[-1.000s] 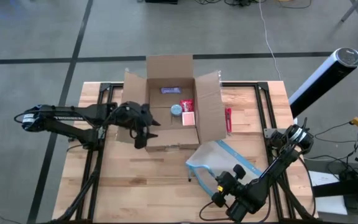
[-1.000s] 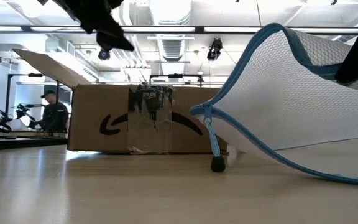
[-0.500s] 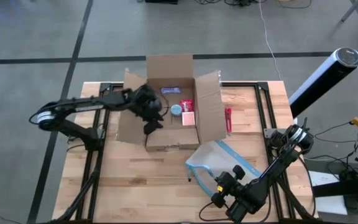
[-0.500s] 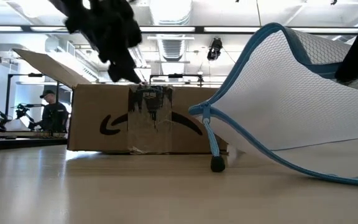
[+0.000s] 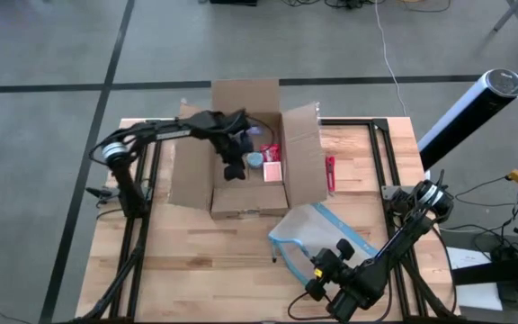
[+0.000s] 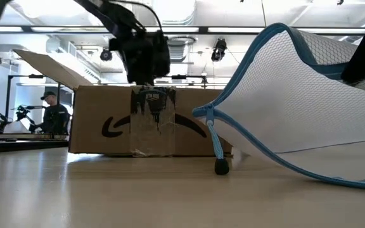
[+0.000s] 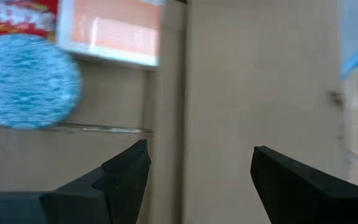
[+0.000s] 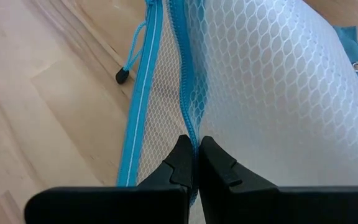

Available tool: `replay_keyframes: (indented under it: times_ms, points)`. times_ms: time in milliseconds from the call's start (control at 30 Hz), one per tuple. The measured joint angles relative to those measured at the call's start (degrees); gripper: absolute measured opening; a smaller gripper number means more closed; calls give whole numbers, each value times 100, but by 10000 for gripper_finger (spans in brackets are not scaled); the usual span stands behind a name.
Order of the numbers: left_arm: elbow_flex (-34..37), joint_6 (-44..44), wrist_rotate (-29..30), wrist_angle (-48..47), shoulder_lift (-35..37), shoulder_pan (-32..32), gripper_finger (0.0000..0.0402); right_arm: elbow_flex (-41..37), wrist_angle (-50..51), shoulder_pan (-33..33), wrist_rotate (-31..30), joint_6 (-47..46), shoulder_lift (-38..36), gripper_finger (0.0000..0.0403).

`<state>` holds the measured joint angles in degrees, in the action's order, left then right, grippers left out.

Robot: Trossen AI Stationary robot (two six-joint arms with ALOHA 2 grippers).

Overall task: Unpack boxes
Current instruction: Put the orange chocolate bar into the blue transparent zip bag

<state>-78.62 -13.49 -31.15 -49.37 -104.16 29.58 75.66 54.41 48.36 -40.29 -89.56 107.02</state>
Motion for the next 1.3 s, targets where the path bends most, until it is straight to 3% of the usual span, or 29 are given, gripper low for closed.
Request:
replay_keyframes:
  times_ms: [100,400,600,1000,1300]
  points:
    - [-131,-119,-101,-128,-323,201,262,0,-13,-1,-1,0,-2,0]
    - [-48,-340,-1224,-451,-901,635,263,0,-74,0,-1,0,-2,0]
    - [26,-794,-1236,-900,-1135,498,263,0,-97,-1,-2,0,-2,0]
    - [104,-794,-857,-633,-1139,271,263,0,-122,0,0,0,-2,0]
    - [279,-719,-1473,-907,-1139,-98,256,0,-140,-1,0,0,-2,0]
